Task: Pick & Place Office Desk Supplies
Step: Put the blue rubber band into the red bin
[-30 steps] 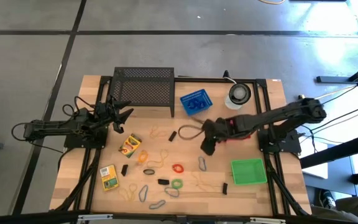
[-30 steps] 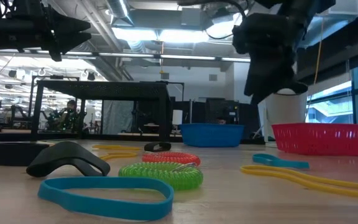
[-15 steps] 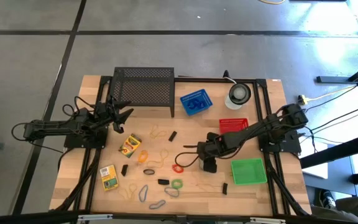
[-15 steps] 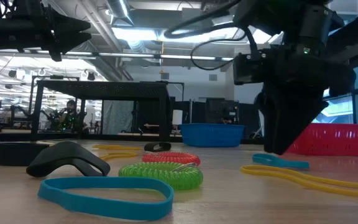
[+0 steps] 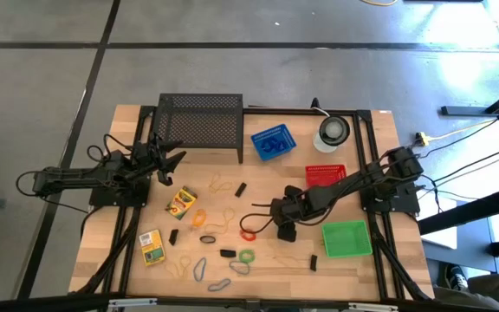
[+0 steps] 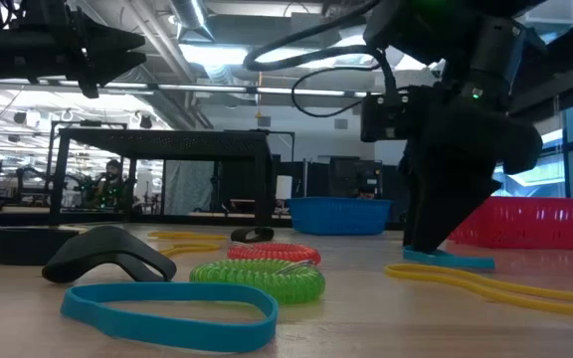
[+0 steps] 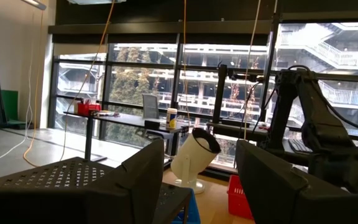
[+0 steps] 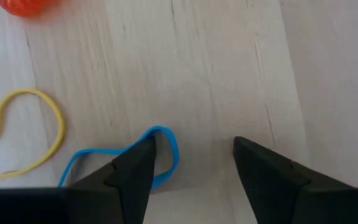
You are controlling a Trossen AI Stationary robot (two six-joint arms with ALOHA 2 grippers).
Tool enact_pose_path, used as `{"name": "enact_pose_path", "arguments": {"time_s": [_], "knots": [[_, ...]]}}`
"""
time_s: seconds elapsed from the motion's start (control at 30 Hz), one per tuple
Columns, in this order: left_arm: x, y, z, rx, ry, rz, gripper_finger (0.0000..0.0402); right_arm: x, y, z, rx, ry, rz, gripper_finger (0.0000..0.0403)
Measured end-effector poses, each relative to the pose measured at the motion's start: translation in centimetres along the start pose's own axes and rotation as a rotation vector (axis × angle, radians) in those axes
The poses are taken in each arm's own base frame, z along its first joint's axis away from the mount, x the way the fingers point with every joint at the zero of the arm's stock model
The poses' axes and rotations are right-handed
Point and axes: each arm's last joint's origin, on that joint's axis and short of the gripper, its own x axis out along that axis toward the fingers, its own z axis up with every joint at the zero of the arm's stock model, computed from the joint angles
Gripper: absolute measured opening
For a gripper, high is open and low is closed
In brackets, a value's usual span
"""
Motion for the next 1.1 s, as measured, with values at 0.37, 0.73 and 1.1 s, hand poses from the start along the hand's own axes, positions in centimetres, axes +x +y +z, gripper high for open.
{"name": "enact_pose_path", "arguments": {"time_s": [0.37,0.73,1.1], "knots": [[0.0,0.0,0.0,0.000,0.000,0.000,0.0194,0.0,0.8,-0.3,-0.075,-0.026,-0.021,0.0120],[0.0,0.0,0.0,0.000,0.000,0.000,0.0194,-0.1,0.9,0.0,-0.031,-0.061,-0.015,0.0007],[0.0,0.0,0.0,0.000,0.000,0.000,0.0194,-5.5,-1.3,2.9,0.066,-0.311,-0.075,0.0004]]}}
